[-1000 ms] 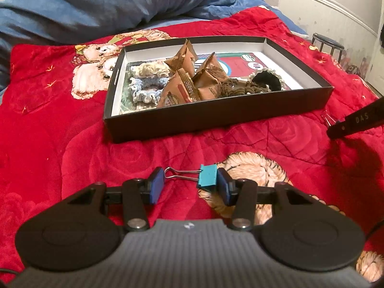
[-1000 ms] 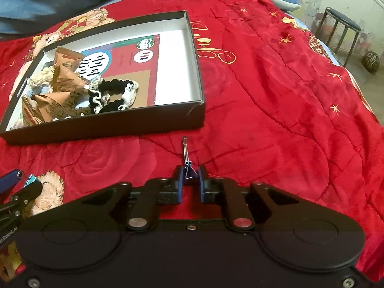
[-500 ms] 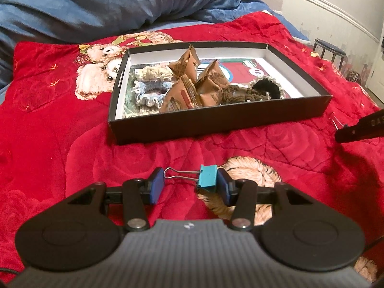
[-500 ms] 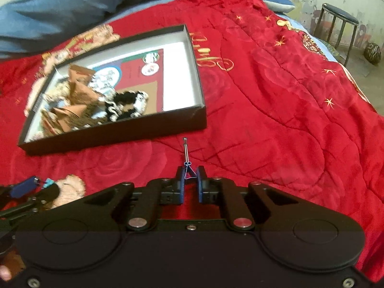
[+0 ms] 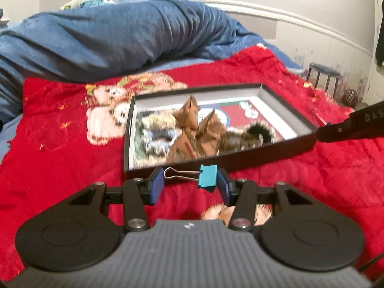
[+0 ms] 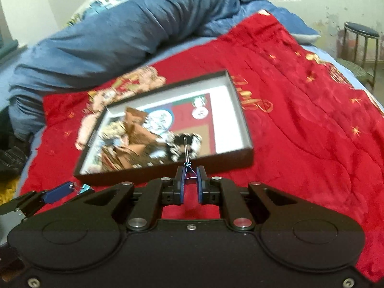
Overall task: Organize objects
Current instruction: 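Lift both blue binder clips and carry them over the black box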
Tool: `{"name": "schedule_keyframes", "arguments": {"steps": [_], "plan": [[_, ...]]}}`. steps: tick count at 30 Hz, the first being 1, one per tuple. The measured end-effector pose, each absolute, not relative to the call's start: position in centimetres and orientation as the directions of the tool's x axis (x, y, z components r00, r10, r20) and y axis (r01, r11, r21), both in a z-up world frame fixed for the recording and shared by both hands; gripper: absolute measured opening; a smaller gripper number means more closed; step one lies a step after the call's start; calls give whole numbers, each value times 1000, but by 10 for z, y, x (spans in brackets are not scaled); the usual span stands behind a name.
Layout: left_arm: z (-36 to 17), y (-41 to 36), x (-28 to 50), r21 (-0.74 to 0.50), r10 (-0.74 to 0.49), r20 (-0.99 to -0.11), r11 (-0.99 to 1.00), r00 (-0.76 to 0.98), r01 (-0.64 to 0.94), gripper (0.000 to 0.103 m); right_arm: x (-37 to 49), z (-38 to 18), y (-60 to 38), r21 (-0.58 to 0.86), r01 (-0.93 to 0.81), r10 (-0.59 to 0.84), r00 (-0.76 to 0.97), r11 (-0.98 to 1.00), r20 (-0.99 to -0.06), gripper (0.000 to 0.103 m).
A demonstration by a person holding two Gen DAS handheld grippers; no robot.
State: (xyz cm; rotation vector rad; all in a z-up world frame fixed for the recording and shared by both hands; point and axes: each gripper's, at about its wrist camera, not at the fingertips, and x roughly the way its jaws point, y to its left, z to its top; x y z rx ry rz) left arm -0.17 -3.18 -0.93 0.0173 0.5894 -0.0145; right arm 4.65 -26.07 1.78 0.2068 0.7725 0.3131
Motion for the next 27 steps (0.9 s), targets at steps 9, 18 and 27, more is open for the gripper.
{"name": "schedule_keyframes", "arguments": {"steps": [9, 18, 27], "plan": [[42, -34, 20, 19, -31, -444, 999, 895, 44, 52, 56, 46, -270, 323, -191, 349, 753, 927, -558, 10], [78, -37, 97, -87, -70, -402, 995, 913, 38, 52, 104, 71, -276, 412, -189, 389, 785, 891, -482, 10], [36, -46, 154, -67, -53, -450, 997, 891, 26, 52, 190, 29, -261, 498, -170, 439, 752, 850, -492, 11]]}}
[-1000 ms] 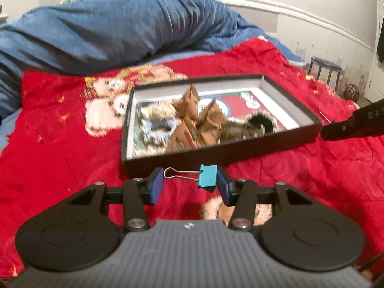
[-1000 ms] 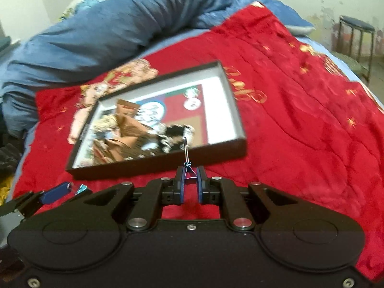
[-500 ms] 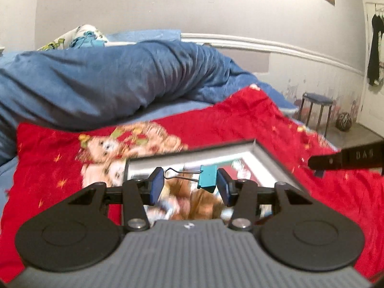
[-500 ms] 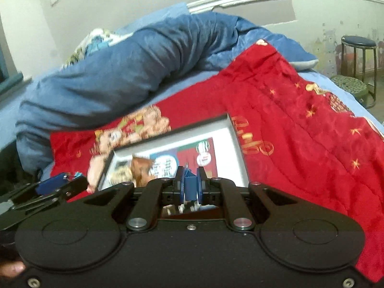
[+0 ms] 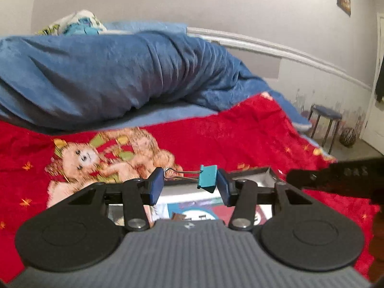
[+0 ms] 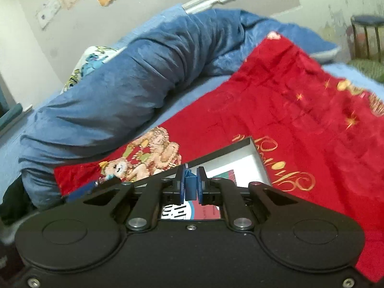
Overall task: Organize objects
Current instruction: 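Lift both blue binder clips and carry them over the black box, then open both tools to drop the binder clips into the box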
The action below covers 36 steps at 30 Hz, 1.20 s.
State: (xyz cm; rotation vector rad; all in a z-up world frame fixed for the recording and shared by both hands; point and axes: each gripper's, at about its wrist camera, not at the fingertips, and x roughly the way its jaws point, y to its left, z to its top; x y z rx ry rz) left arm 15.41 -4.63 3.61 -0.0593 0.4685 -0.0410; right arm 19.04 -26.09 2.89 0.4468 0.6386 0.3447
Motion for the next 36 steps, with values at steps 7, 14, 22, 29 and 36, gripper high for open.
{"name": "schedule_keyframes", "arguments": {"steps": [7, 14, 22, 29, 36], "plan": [[-5, -51, 180, -49, -57, -521, 998, 852, 37, 52, 219, -28, -253, 557, -118, 470, 694, 822, -546, 11], [-20, -58, 184, -52, -78, -539, 997, 838, 60, 53, 219, -45, -251, 551, -105, 463, 682, 828, -566, 11], [-24, -66, 185, -20, -73, -545, 997, 836, 74, 55, 220, -54, -257, 599, -81, 482, 684, 796, -548, 11], [-26, -70, 185, -9, -83, -548, 996, 832, 93, 58, 222, -58, -257, 608, -71, 486, 677, 791, -553, 11], [-25, -69, 184, -17, -84, -543, 996, 836, 89, 64, 222, -61, -256, 617, -69, 494, 670, 784, -554, 11]]}}
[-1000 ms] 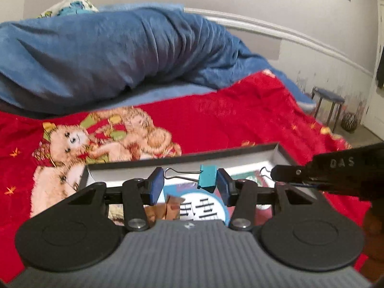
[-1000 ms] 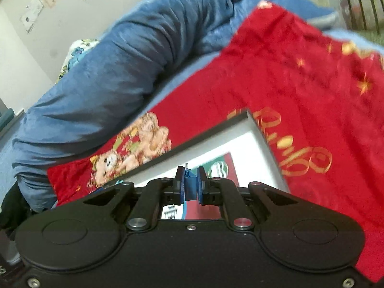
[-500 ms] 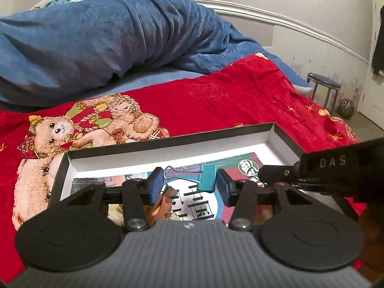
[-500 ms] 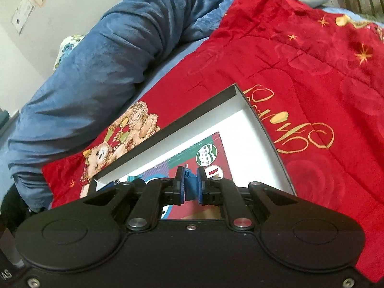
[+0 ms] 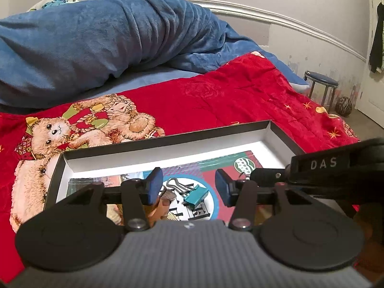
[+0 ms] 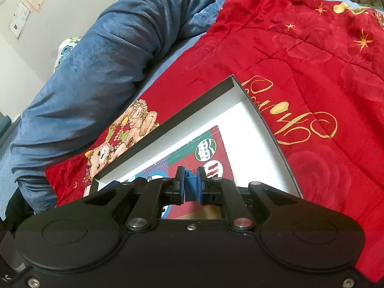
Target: Organize objects
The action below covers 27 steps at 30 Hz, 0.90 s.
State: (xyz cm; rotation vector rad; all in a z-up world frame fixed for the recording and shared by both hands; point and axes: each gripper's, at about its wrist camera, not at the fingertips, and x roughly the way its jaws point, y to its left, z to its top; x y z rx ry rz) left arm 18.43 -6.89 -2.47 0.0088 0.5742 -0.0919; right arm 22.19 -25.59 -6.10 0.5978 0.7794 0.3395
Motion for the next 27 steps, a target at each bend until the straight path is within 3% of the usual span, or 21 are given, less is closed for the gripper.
{"name": "schedule_keyframes", "arguments": {"steps": [5, 11, 13, 15, 17, 20, 27], "plan": [[-22, -65, 185, -29, -82, -543, 996, 836, 79, 68, 222, -61, -255, 626, -88, 515, 661, 775, -545, 14], [-16, -60, 181, -34, -80, -544, 997, 835, 73, 75, 219, -56, -257, 642, -99, 526, 674, 761, -519, 25], [-11, -60, 178, -27, -74, -544, 997, 836, 70, 78, 216, -50, -259, 640, -110, 526, 684, 760, -506, 32], [-6, -58, 175, -25, -69, -544, 998, 836, 66, 82, 212, -41, -261, 642, -112, 522, 696, 758, -494, 54], [-1, -57, 172, -21, -58, -548, 998, 835, 55, 85, 206, -31, -265, 651, -128, 526, 713, 748, -464, 61], [7, -54, 164, -13, -43, -548, 999, 835, 43, 86, 195, -15, -270, 635, -149, 511, 740, 758, -437, 88], [23, -48, 138, 44, 11, -580, 999, 815, 18, 90, 164, 14, -277, 580, -190, 486, 770, 793, -413, 98]]}}
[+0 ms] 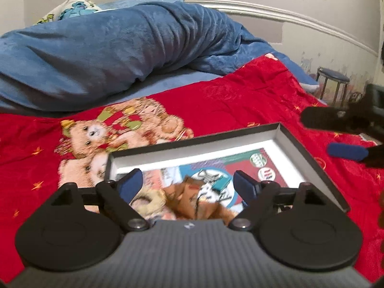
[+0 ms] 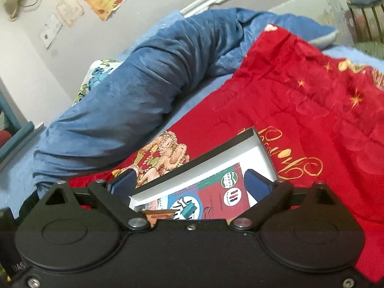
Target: Organize objects
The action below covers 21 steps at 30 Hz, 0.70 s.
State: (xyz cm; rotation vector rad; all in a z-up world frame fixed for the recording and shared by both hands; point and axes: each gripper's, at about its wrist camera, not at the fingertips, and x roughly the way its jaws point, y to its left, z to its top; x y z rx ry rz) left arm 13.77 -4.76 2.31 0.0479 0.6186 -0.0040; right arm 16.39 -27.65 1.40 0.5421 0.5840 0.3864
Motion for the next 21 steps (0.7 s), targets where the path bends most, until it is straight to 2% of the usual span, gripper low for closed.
{"name": "schedule_keyframes", "arguments": {"steps": [9, 15, 17, 18, 21], "plan": [[49, -39, 89, 42, 26, -608, 999, 793, -1, 90, 101, 54, -273, 427, -249, 424, 820, 869, -384, 103], [69, -43, 31, 79, 16, -594, 996, 805, 38, 95, 40, 72, -275, 350, -259, 387, 843, 900, -373, 103], [69, -44, 11, 88, 20, -591, 995, 807, 39, 100, 16, 74, -276, 316, -252, 365, 849, 915, -382, 103], [68, -44, 3, 89, 30, -596, 996, 802, 29, 103, 4, 74, -276, 299, -245, 352, 852, 922, -388, 103], [60, -44, -13, 112, 70, -641, 994, 764, 3, 103, -31, 71, -278, 257, -212, 306, 855, 943, -419, 103]]}}
